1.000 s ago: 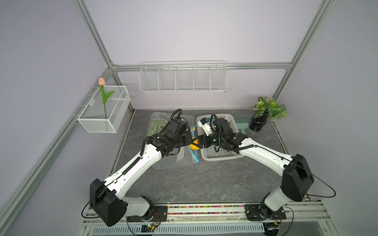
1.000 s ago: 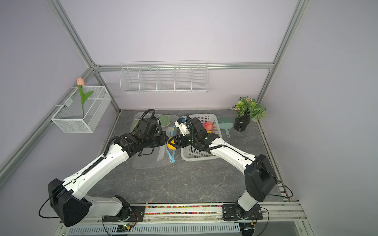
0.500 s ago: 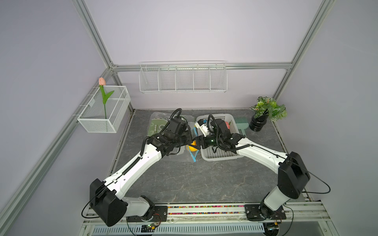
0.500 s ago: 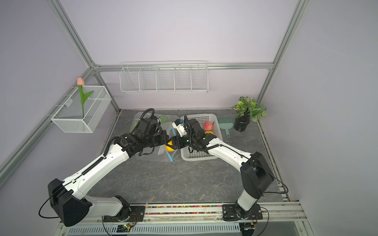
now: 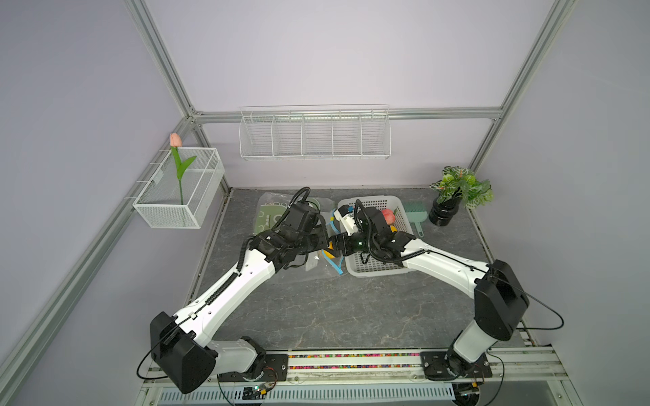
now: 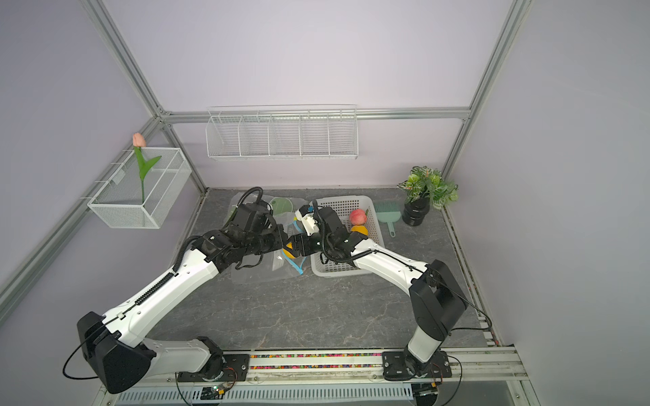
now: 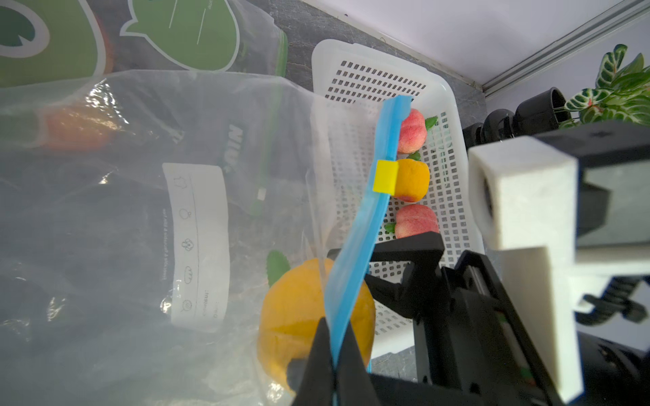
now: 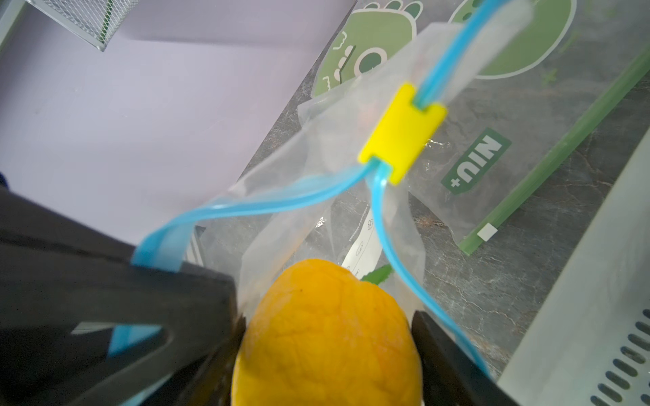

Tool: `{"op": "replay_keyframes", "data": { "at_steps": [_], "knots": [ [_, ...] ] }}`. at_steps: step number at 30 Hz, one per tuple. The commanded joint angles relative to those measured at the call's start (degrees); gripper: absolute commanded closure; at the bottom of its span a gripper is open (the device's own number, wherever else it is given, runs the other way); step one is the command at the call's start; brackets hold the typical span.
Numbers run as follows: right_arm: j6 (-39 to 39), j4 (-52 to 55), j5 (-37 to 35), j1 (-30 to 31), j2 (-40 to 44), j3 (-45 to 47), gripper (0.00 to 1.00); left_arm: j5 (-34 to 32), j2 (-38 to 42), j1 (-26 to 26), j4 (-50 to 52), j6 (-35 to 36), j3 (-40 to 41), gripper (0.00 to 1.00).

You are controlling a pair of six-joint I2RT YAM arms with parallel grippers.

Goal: Place the peach in a zip-top bag and seal the zipper
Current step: Place the peach in the zipper food storage bag, then pick up the peach from the basket.

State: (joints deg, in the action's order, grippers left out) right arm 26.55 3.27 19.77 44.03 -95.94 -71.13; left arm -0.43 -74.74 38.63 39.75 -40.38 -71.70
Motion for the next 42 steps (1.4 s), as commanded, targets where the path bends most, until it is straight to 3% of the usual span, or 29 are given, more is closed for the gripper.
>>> {"op": "replay_keyframes", "data": {
  "at_steps": [1,11,16,21,24,35,42],
  "knots": [
    [-1.2,-3.0,0.7,0.3,0.7,0.4,0.19,0.3,1.4,0.4,3.2,-1.4,-0.7,1.00],
    [-6.5,-1.6,-1.1,0.3,6.6,1.9,0.16,-1.7,1.6,0.4,5.7,-0.9,-1.1,1.00],
    [-8.8,-0.7,-12.5,0.2,12.7,5.4,0.16,-2.9,1.5,0.4,7.9,0.8,-1.6,1.00],
    [-9.0,8.9,-28.1,-1.2,14.7,5.1,0.16,-3.7,2.8,0.4,6.9,0.7,0.1,1.00],
    [-9.3,13.9,-32.4,-2.9,14.7,4.8,0.16,-4.3,3.3,0.4,6.6,0.6,0.9,1.00],
    [-12.0,25.8,-37.3,-9.9,12.3,5.2,0.16,-3.5,3.7,0.4,5.4,-0.1,2.1,1.00],
    [-13.1,31.0,-36.8,-13.2,8.6,4.2,0.16,-3.3,3.9,0.4,4.8,-0.1,2.5,1.00]
  ]
}}
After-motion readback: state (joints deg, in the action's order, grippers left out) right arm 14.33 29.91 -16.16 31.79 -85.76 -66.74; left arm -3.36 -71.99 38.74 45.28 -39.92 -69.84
